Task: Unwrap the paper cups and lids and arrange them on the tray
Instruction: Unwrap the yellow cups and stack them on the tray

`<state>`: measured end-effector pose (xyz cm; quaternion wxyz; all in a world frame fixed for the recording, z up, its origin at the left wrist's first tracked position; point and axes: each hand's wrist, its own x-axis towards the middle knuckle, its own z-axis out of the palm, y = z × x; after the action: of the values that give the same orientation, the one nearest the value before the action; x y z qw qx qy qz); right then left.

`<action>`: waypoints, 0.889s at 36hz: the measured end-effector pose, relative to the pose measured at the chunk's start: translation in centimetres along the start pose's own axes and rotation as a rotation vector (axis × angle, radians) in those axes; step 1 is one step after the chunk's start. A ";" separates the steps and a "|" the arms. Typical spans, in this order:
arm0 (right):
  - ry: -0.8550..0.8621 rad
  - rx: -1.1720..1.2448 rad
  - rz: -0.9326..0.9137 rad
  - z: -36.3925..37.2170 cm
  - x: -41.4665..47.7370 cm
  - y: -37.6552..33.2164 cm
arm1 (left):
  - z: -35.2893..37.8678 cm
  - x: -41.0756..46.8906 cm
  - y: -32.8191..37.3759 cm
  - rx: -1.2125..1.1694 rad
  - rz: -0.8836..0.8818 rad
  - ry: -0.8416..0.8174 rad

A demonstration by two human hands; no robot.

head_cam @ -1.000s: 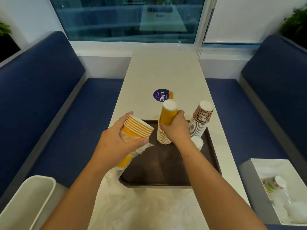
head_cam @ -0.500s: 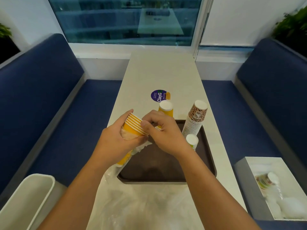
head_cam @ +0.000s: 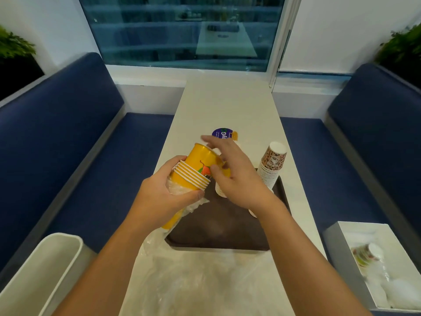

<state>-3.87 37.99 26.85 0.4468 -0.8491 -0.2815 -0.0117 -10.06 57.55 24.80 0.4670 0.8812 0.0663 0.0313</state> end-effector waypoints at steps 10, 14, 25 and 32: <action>0.140 -0.755 -0.306 -1.2 2.1 3.0 | 0.1 1.1 -0.1 -0.019 0.030 -0.050; 0.459 -0.610 -0.105 -1.2 3.4 5.2 | -0.1 1.8 -0.3 -0.047 0.001 -0.022; 0.439 -0.059 0.551 3.9 5.0 10.8 | 1.7 3.9 -1.2 -0.079 -0.056 0.002; 0.219 -0.080 0.709 5.4 4.2 11.8 | 2.4 4.5 -1.9 -0.035 -0.071 -0.016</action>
<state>4.15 38.88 15.89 0.4171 -0.9043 0.0804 0.0419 -5.49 57.27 21.89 0.4837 0.8702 0.0931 0.0087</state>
